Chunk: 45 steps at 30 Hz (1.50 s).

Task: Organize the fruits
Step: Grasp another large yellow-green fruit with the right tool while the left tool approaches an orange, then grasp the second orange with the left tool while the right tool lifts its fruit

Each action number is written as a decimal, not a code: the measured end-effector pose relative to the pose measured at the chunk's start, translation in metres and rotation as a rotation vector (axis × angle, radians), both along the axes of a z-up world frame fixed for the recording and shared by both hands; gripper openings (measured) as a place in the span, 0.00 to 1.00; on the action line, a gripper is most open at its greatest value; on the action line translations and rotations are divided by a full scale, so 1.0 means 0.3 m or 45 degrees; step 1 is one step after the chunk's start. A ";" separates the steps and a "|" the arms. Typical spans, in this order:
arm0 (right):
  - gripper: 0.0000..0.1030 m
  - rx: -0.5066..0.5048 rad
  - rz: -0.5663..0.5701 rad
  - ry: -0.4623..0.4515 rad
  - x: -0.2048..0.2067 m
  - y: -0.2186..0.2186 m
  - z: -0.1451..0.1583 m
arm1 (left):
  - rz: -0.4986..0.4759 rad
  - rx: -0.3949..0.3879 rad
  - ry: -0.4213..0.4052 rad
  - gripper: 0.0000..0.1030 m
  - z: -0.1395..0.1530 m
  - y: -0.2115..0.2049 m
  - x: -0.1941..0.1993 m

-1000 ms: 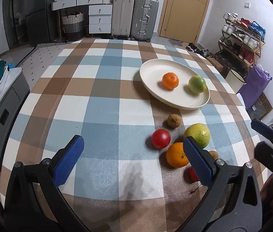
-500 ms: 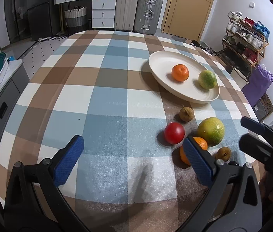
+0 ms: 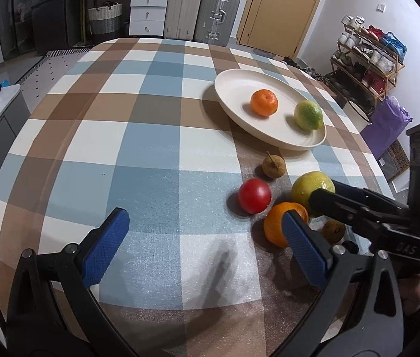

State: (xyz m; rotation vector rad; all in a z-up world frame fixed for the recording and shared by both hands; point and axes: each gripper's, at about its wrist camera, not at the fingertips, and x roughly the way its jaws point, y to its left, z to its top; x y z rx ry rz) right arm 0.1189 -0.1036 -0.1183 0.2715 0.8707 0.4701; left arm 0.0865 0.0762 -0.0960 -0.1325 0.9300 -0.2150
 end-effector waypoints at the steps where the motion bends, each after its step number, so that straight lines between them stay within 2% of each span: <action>1: 0.66 0.010 0.005 0.012 0.005 0.000 -0.008 | -0.002 0.001 0.003 0.99 -0.002 -0.002 -0.002; 3: 0.53 0.013 0.012 0.034 0.014 0.002 -0.023 | -0.005 0.005 0.008 0.99 -0.006 -0.008 0.002; 6: 0.53 0.037 0.036 0.033 0.012 -0.004 -0.026 | -0.014 0.007 0.016 0.99 -0.011 -0.015 0.003; 22: 0.53 0.114 -0.036 -0.060 -0.048 -0.102 0.036 | -0.153 -0.038 0.093 0.99 -0.040 -0.153 0.033; 31: 0.53 0.151 -0.061 -0.094 -0.069 -0.150 0.053 | -0.131 0.030 0.114 0.97 -0.075 -0.207 0.066; 34: 0.53 0.159 -0.071 -0.091 -0.073 -0.162 0.046 | -0.146 0.028 0.125 0.90 -0.083 -0.225 0.071; 40: 0.53 0.173 -0.089 -0.090 -0.080 -0.180 0.042 | -0.167 0.026 0.125 0.66 -0.082 -0.244 0.063; 44: 0.53 0.178 -0.093 -0.090 -0.084 -0.185 0.040 | -0.233 -0.045 0.123 0.36 -0.073 -0.251 0.046; 45: 0.53 0.180 -0.094 -0.088 -0.083 -0.187 0.038 | -0.234 -0.034 0.117 0.35 -0.071 -0.254 0.041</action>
